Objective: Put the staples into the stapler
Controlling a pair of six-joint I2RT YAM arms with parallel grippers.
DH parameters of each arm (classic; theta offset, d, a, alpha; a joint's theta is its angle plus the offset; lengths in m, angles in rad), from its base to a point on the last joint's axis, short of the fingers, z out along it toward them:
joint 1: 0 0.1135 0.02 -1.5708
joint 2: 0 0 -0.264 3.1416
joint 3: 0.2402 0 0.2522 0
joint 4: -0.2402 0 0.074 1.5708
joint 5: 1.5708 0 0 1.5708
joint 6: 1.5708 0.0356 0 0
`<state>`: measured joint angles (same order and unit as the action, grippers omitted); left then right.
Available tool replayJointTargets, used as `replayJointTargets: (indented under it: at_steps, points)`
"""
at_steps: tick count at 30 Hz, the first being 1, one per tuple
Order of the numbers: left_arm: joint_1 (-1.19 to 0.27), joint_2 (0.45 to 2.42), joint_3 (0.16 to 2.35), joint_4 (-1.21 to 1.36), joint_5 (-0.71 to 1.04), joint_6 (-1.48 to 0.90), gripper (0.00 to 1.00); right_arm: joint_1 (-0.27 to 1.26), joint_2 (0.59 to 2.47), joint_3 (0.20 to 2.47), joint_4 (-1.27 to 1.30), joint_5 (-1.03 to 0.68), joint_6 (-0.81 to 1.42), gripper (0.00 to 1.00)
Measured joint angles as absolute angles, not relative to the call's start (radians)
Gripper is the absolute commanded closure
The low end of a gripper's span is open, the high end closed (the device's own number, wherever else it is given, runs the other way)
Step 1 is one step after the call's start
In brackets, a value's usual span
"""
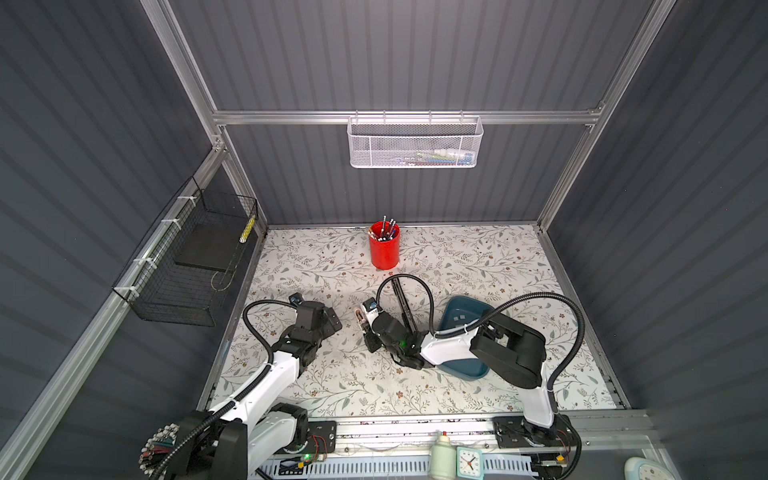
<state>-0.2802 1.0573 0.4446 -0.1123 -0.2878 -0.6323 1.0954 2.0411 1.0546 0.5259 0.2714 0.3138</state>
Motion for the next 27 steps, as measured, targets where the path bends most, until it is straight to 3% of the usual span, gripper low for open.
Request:
replayJointTargets:
  at_steps: [27]
  points:
    - [-0.28,1.064,0.447,-0.112,-0.291,-0.632,0.0,1.094,2.051,1.055,0.527,0.269,0.318,0.84]
